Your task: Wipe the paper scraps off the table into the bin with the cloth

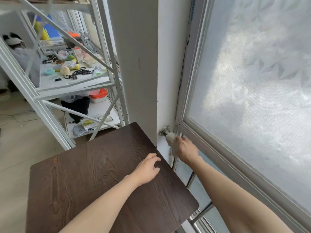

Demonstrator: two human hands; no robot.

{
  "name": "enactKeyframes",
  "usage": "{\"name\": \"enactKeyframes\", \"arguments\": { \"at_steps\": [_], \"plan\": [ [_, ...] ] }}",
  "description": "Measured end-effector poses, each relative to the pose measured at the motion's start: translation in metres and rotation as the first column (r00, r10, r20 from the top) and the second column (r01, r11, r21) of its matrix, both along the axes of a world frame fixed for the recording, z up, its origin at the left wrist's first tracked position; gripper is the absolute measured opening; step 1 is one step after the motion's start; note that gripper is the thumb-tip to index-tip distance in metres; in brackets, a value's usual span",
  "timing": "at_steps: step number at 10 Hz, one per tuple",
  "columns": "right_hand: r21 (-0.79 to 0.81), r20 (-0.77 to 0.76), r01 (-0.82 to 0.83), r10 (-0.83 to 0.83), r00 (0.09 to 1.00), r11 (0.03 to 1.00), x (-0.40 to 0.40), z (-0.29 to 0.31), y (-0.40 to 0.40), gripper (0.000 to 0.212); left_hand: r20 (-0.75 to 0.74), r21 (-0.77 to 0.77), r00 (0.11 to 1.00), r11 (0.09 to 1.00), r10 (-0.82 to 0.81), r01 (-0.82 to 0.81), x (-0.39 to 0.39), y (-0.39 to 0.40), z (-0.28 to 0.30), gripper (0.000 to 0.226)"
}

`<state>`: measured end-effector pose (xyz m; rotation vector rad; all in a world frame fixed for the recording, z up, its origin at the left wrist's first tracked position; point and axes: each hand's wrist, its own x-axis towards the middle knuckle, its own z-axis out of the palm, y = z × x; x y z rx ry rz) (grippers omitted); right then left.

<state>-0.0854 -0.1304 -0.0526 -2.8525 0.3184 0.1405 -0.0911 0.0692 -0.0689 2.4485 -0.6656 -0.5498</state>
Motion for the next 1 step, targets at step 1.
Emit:
{"name": "enactKeyframes", "arguments": {
  "at_steps": [1],
  "plan": [
    [-0.08, 0.076, -0.009, 0.015, 0.997, 0.997, -0.002, 0.0049, 0.0205, 0.039, 0.017, -0.069, 0.997, 0.994, 0.081, -0.08, -0.0024, 0.011, 0.0142, 0.039]
  ]
}}
